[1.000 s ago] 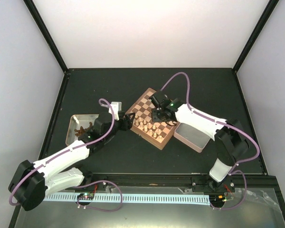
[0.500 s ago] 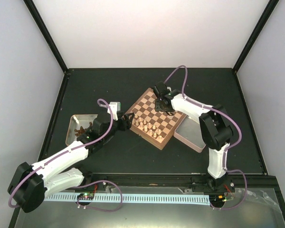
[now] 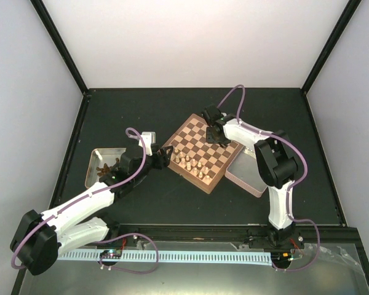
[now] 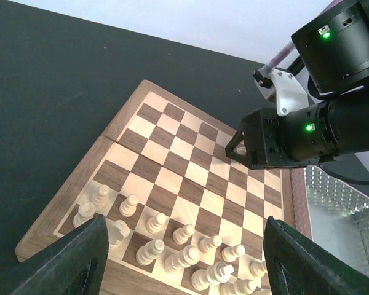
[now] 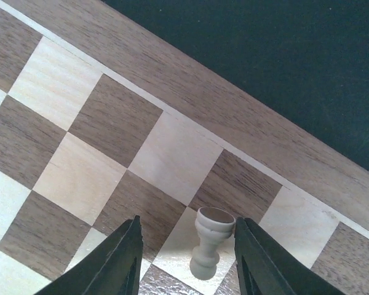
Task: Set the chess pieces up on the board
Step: Pick up the chess piece from the chessboard.
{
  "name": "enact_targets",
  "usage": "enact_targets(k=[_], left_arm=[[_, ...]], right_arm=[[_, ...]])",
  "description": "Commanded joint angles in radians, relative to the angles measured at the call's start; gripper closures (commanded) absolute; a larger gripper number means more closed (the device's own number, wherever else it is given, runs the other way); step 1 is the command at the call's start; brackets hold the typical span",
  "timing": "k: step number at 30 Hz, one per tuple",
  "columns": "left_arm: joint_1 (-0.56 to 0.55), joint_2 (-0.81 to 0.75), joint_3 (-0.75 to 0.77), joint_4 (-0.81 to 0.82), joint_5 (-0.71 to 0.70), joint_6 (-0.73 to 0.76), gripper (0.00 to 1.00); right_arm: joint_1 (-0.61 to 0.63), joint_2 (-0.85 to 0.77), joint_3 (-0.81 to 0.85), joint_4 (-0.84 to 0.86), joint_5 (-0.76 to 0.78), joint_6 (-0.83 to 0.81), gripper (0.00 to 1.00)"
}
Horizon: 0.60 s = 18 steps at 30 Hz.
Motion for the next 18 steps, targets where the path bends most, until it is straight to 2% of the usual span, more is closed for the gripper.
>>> enact_targets(k=[1, 7, 11, 16, 18], left_arm=[[0.008, -0.005, 0.003, 0.0, 0.004, 0.013, 0.29], [0.009, -0.014, 0.001, -0.005, 0.005, 0.014, 0.29], [0.009, -0.023, -0.002, -0.008, 0.005, 0.013, 0.29], [0.009, -0.023, -0.003, -0.007, 0.018, 0.015, 0.29], [0.009, -0.019, 0.002, -0.004, 0.037, 0.025, 0.29]], right_arm=[[-0.017, 0.011, -0.001, 0.012, -0.001, 0.026, 0.59], [-0.035, 0.042, 0.019, 0.004, -0.002, 0.028, 0.65], [-0.04, 0.052, 0.018, 0.006, -0.021, 0.029, 0.74], [-0.04, 0.034, -0.007, 0.021, -0.067, 0.05, 0.92], [-0.041, 0.01, -0.028, 0.033, -0.079, 0.066, 0.93]])
